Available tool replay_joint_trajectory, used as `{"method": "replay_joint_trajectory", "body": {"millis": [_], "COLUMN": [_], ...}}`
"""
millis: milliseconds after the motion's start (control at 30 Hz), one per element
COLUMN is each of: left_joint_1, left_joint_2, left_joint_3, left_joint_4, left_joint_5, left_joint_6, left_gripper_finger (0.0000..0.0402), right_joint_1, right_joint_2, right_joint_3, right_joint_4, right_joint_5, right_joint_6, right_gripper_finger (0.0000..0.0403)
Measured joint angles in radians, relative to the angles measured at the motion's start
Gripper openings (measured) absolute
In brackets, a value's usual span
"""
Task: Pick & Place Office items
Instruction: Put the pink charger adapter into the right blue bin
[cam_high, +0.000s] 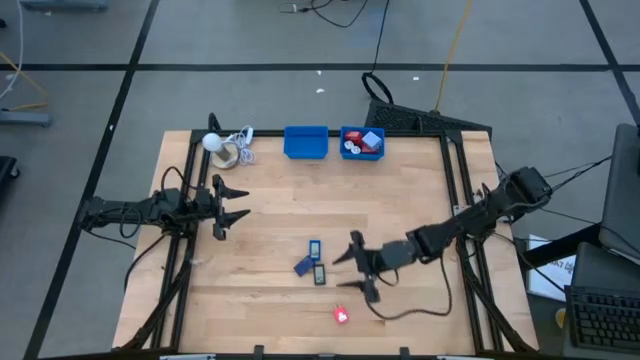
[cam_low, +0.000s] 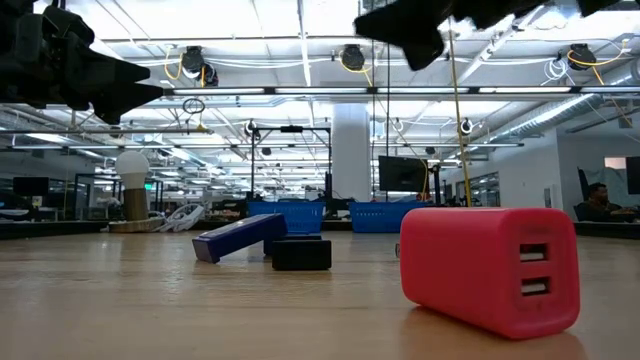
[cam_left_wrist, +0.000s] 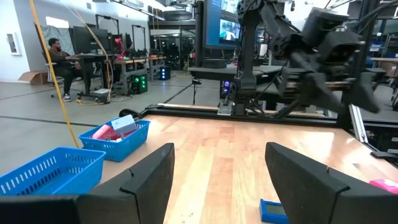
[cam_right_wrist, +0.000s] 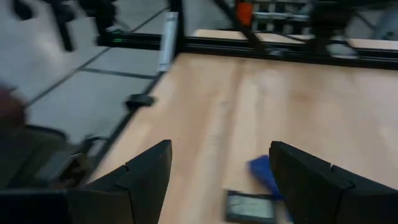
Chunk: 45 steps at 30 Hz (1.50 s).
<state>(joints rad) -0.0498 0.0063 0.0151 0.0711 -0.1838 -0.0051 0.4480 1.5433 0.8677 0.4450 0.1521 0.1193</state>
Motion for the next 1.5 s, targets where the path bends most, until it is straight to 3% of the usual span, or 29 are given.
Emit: {"method": "replay_joint_trajectory", "body": {"millis": [300, 533, 1000, 1500], "left_joint_1": [0.000, 0.000, 0.000, 0.000], "left_joint_2": [0.000, 0.000, 0.000, 0.000], "left_joint_3": [0.000, 0.000, 0.000, 0.000], "left_joint_4": [0.000, 0.000, 0.000, 0.000], "left_joint_5": [0.000, 0.000, 0.000, 0.000], "left_joint_6": [-0.001, 0.000, 0.000, 0.000], "left_gripper_finger": [0.0255, 0.0255, 0.0255, 0.0255], "right_joint_1": [0.172, 0.225, 0.219, 0.154], "right_joint_2": [0.000, 0.041, 0.366, 0.430], "right_joint_3": [0.000, 0.000, 0.121, 0.140], "right_joint_4": [0.021, 0.103, 0.117, -0.012], "right_joint_5": [0.002, 0.031, 0.035, 0.032], "right_joint_6": [0.000, -0.034, -0.002, 0.026], "right_gripper_finger": [0.0256, 0.0255, 0.0256, 0.0255]}}
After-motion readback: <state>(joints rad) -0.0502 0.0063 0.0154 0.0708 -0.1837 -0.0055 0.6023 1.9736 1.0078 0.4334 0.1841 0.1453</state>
